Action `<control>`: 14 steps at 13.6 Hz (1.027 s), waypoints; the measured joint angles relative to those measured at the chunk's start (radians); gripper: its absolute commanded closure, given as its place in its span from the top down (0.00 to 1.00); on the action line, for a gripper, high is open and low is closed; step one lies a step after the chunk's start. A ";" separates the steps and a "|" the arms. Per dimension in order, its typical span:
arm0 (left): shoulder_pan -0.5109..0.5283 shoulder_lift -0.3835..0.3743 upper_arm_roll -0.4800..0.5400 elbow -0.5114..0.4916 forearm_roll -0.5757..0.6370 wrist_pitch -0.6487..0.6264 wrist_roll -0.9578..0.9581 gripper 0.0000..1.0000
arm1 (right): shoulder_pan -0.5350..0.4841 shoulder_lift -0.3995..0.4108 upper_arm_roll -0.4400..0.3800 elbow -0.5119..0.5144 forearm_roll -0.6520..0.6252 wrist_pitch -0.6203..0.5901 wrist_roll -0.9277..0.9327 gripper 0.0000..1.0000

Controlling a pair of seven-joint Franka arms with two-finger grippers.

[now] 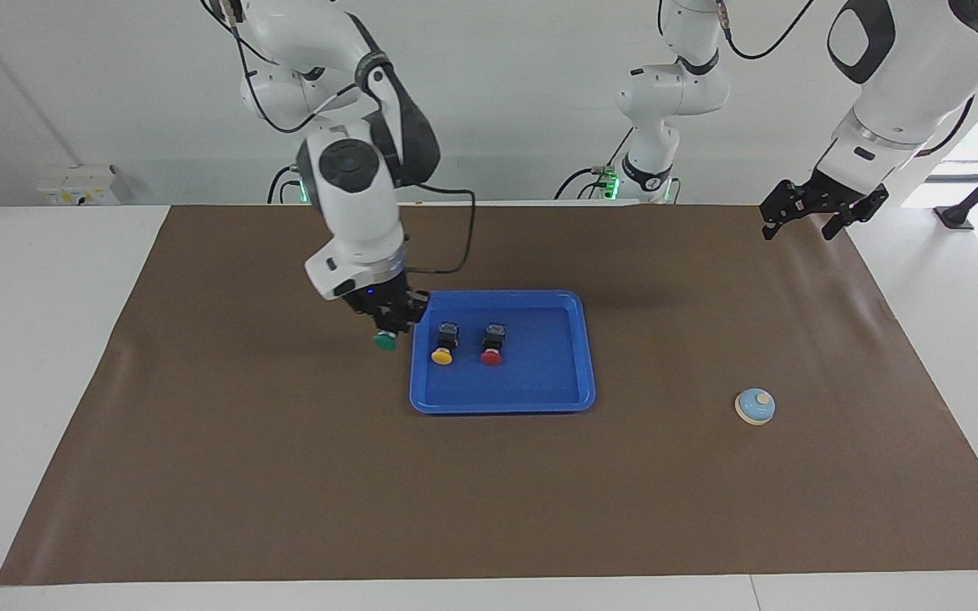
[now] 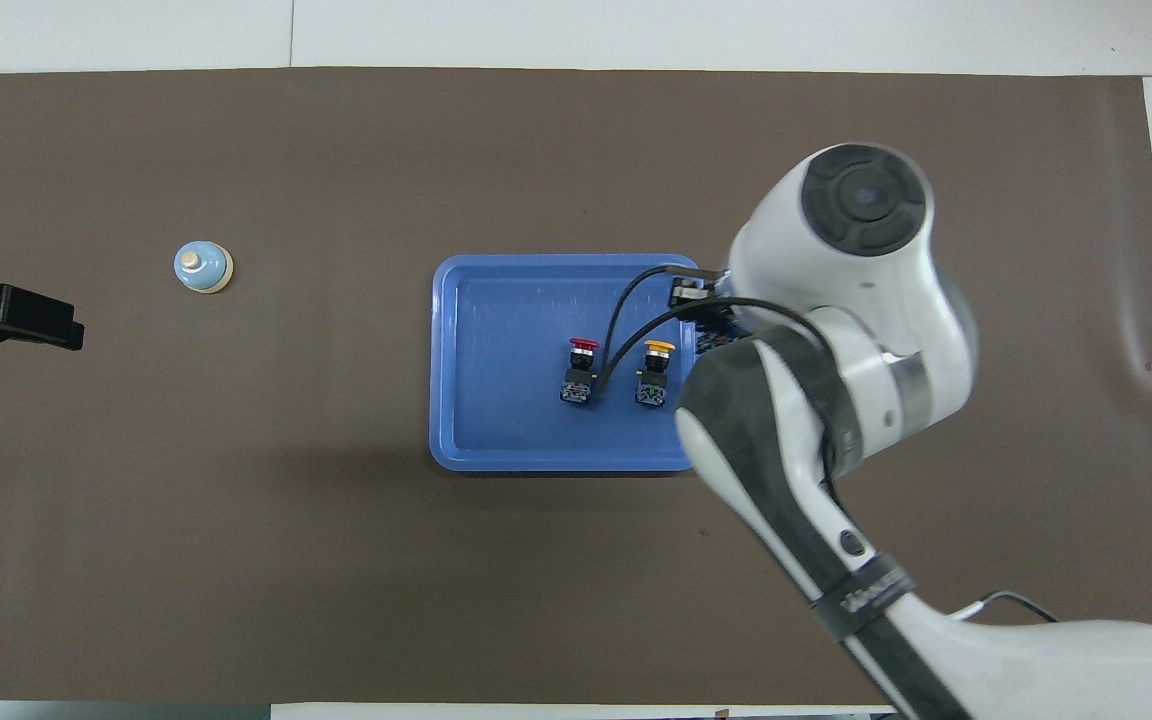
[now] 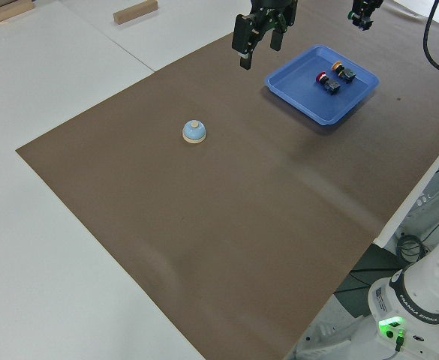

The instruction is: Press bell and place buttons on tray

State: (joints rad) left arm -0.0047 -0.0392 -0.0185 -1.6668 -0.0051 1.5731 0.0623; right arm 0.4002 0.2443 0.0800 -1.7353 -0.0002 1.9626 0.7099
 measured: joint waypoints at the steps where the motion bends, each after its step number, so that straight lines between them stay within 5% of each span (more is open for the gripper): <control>1: 0.000 0.000 0.000 0.000 0.000 0.000 0.000 1.00 | 0.065 0.016 0.000 0.020 0.003 0.002 0.057 0.00; 7: 0.000 0.000 0.000 0.000 0.000 0.000 0.000 1.00 | 0.241 0.238 -0.003 0.141 0.013 0.148 0.209 0.00; 14: 0.000 0.000 0.000 0.000 0.000 0.000 0.000 1.00 | 0.259 0.291 -0.007 0.081 0.013 0.283 0.209 0.00</control>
State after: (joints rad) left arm -0.0047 -0.0392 -0.0185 -1.6668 -0.0051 1.5731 0.0623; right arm 0.6592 0.5352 0.0730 -1.6546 0.0127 2.2461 0.9194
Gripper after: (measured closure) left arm 0.000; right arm 0.564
